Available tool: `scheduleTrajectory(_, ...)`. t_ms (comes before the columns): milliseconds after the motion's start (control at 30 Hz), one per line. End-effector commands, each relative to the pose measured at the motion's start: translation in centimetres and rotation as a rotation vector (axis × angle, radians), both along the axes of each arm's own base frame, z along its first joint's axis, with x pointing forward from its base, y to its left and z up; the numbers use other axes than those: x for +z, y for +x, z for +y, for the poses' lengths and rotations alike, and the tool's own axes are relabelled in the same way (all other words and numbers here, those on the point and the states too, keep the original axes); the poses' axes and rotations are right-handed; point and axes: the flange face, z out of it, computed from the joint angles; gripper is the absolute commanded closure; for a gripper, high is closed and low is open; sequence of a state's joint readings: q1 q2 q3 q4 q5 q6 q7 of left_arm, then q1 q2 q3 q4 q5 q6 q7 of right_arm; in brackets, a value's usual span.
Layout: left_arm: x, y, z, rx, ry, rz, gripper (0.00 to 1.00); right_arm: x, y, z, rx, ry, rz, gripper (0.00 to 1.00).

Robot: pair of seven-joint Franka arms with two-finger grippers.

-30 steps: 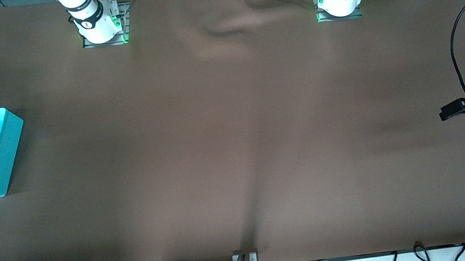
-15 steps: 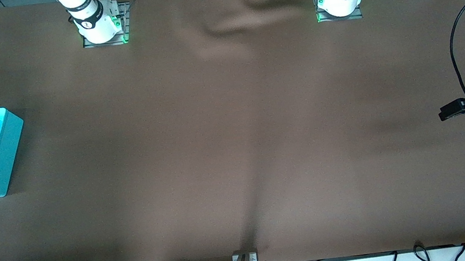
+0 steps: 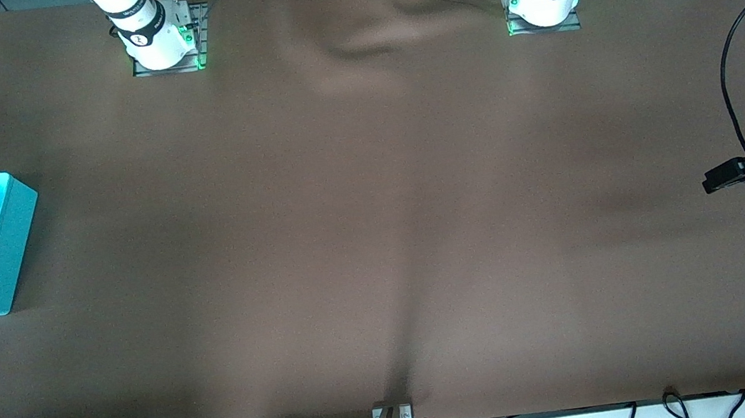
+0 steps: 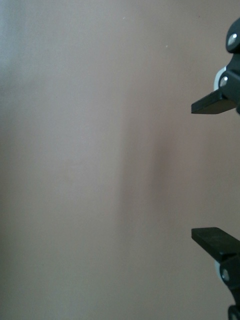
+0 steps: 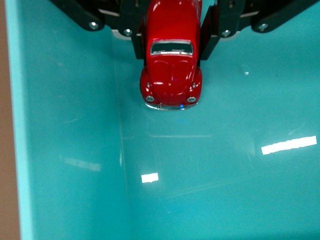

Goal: Wind red beetle toy and store in blue box

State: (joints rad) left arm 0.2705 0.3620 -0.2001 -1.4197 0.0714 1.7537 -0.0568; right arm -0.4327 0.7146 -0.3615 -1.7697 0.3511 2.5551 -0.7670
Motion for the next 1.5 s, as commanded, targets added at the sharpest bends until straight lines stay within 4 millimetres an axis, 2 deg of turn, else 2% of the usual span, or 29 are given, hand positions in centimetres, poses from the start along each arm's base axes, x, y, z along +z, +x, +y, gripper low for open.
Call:
scheduleTrajectory(0,0.5,0.1,-0.2,-0.004,-0.013,-0.010,0.00,-0.6,-0.3,0.3,-0.016,0.024,-0.021,0.00)
scheduleTrajectory(167,0.5,0.1,-0.2,-0.004,-0.013,-0.010,0.00,-0.2,-0.3,0.2,-0.016,0.022,-0.025,0.00)
scheduleTrajectory(433,0.5,0.1,-0.3,-0.004,-0.013,-0.011,0.00,2.2,0.8,0.6,-0.044,0.083,-0.019,0.00)
scheduleTrajectory(600,0.5,0.1,-0.2,-0.003,-0.013,-0.010,0.00,4.4,1.1,0.9,-0.062,0.111,-0.018,0.00)
scheduleTrajectory(1133,0.5,0.1,-0.2,-0.003,-0.013,-0.010,0.00,8.5,1.9,3.0,-0.104,0.155,0.037,0.00)
scheduleTrajectory(1267,0.5,0.1,-0.2,-0.003,-0.013,-0.010,0.00,9.9,1.8,3.5,-0.116,0.173,0.051,0.00)
scheduleTrajectory(1467,0.5,0.1,-0.2,-0.003,-0.013,-0.010,0.00,13.8,1.6,4.3,-0.055,0.143,0.096,0.00)
